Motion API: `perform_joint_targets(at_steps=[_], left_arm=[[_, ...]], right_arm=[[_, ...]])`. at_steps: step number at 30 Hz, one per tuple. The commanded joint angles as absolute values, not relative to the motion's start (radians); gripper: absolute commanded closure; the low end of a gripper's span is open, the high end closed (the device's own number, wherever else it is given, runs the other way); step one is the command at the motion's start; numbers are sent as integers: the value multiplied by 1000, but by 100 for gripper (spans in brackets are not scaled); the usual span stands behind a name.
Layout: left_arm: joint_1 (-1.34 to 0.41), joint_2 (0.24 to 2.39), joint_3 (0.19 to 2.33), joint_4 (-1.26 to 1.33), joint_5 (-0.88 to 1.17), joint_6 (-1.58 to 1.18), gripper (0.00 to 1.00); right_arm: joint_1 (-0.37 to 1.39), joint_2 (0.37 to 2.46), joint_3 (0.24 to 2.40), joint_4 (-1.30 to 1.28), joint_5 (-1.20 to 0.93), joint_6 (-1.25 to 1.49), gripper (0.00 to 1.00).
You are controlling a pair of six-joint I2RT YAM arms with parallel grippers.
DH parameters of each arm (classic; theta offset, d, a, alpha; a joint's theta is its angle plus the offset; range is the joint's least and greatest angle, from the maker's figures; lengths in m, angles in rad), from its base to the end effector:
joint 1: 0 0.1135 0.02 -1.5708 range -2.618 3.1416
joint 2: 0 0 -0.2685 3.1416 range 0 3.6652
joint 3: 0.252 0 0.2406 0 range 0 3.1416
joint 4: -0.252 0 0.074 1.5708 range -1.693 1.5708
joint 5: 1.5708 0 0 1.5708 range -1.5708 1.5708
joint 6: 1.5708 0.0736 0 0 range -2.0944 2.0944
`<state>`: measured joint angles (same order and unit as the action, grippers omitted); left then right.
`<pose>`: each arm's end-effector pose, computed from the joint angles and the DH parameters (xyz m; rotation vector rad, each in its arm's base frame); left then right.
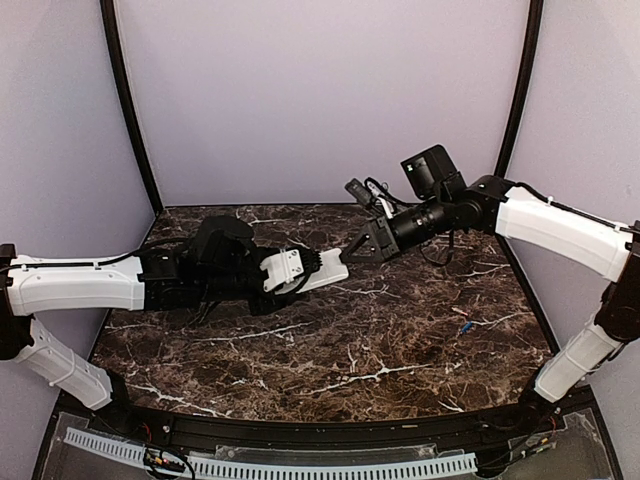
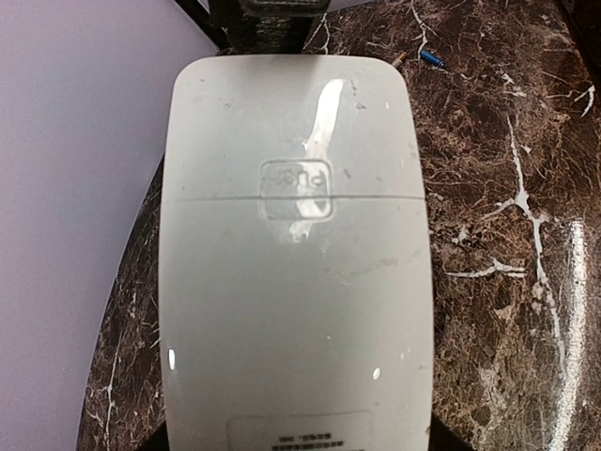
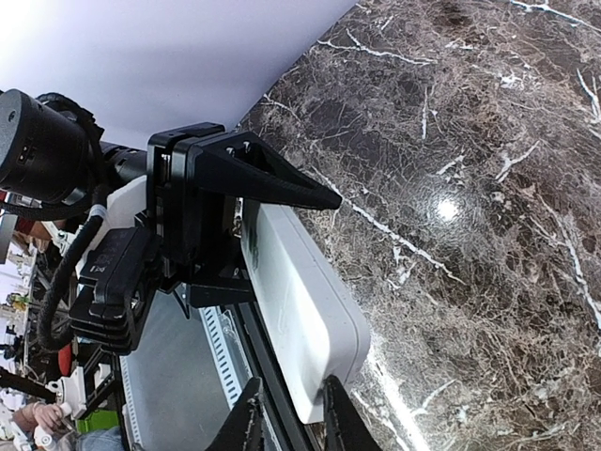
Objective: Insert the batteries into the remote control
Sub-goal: Remove the battery cover from the remote control.
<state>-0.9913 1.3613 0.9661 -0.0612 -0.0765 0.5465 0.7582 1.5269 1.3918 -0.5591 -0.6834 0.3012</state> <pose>0.1879 -0.2769 0.2768 1.3776 1.4934 -0.2033 0.2207 0.2730 0.3259 -0.9315 2.2427 1.3025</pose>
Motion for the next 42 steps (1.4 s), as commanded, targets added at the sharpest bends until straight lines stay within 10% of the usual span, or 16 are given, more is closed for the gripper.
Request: perform_joint_targets(at_steps=[1, 12, 21, 26, 32, 42], left_arm=[[-994, 1356, 989, -43, -77, 539, 100], [-995, 1359, 985, -42, -78, 540, 100], [-995, 1368, 987, -30, -65, 535, 100], [-994, 1368, 989, -27, -61, 534, 100], [-995, 1353, 979, -30, -75, 536, 100], [-990, 1346, 971, -34, -80, 540, 100]], right_arm=[[755, 1529, 1373, -542, -652, 306, 78], [756, 1549, 1353, -505, -667, 323, 85], [763, 1596, 1346, -429, -673, 354, 51], [773, 1630, 1367, -414, -664, 348, 53], [760, 1612, 1351, -453, -592, 336, 81], [726, 1562, 1312, -503, -692, 264, 71]])
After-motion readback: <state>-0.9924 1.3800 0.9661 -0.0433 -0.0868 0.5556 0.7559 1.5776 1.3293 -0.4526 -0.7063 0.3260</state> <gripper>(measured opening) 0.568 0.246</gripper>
